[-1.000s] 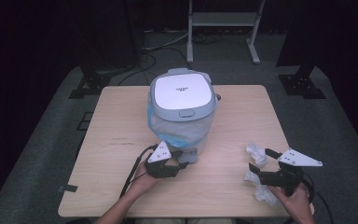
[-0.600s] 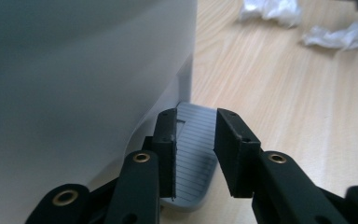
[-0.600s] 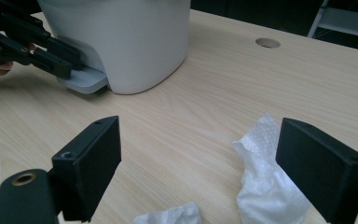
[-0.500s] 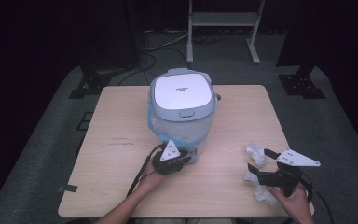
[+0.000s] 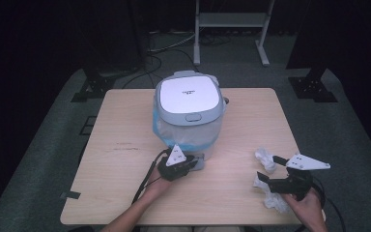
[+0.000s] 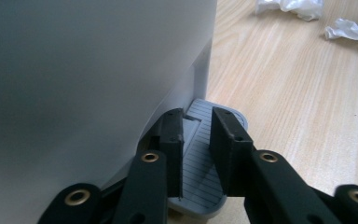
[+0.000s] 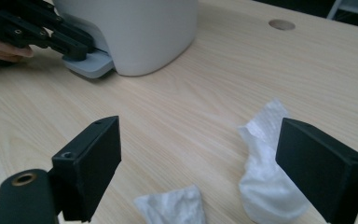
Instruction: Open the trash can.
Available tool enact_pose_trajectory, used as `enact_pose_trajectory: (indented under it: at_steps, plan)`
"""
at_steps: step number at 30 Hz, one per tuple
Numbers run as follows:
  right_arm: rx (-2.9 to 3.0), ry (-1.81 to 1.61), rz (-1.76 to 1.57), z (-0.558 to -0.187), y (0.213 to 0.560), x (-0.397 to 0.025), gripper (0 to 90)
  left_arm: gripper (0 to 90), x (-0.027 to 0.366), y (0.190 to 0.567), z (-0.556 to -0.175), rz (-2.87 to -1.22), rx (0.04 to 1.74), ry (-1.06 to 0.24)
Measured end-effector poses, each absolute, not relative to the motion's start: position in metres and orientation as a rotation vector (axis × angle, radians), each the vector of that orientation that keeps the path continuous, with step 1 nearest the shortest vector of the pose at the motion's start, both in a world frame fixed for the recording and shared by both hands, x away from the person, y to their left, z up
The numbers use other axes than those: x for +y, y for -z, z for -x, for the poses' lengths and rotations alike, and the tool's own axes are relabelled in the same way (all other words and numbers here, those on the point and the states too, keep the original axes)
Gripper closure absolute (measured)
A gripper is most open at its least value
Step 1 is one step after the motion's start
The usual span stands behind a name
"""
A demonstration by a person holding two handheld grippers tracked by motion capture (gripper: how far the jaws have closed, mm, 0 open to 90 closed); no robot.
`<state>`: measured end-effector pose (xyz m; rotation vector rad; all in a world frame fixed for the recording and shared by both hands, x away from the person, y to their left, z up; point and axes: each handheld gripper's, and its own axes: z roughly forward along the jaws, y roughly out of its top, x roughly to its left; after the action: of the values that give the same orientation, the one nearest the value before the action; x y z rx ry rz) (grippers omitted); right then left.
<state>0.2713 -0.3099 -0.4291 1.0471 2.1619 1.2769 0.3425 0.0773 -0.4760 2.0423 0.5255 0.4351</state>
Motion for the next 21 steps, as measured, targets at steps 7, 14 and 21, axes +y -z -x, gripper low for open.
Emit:
enact_pose_trajectory:
  at_steps: [7,14,21]
  plan:
    - [2.16,-1.246,-1.09,-0.282,0.425,-0.327,12.8,78.9,0.076,0.476,-0.344,-2.056,0.518,-0.427]
    - [2.163,-1.21,-1.162,-0.296,0.431,-0.34,12.8,80.6,0.073,0.479,-0.344,-2.088,0.517,-0.424]
    - [2.216,-1.183,-1.149,-0.302,0.435,-0.341,13.1,80.6,0.069,0.48,-0.344,-2.146,0.51,-0.445]
